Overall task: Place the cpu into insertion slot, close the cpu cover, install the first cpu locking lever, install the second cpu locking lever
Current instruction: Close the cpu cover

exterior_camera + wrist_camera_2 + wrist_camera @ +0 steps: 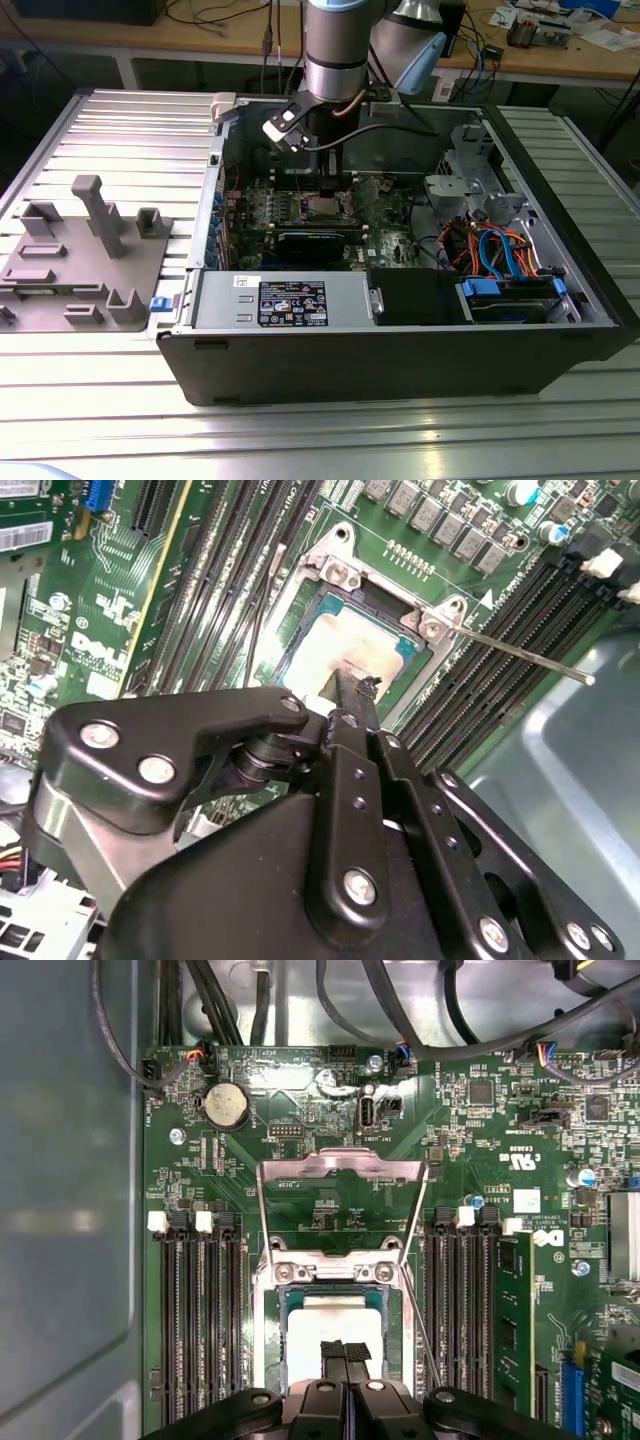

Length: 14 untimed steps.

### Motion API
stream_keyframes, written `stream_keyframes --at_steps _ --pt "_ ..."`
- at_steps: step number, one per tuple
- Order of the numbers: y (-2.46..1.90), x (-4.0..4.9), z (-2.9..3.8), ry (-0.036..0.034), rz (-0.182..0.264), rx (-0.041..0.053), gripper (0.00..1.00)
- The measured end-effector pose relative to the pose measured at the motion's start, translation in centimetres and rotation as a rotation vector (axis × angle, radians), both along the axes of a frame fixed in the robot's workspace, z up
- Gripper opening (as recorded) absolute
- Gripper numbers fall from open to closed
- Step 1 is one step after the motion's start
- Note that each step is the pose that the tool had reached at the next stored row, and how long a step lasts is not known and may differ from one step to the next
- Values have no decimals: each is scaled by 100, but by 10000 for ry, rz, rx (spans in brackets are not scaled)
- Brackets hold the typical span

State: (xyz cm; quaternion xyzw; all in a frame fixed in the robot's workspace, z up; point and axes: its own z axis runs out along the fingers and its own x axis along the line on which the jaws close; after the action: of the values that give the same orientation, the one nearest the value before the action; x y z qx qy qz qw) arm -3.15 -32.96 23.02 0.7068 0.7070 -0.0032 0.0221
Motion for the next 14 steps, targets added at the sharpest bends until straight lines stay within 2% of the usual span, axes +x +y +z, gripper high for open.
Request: stream_keyframes --at_steps 3,6,14 --pt "0 0 54 0 1 0 11" --pt "0 0 81 1 0 0 11" --pt "0 0 87 0 0 1 11"
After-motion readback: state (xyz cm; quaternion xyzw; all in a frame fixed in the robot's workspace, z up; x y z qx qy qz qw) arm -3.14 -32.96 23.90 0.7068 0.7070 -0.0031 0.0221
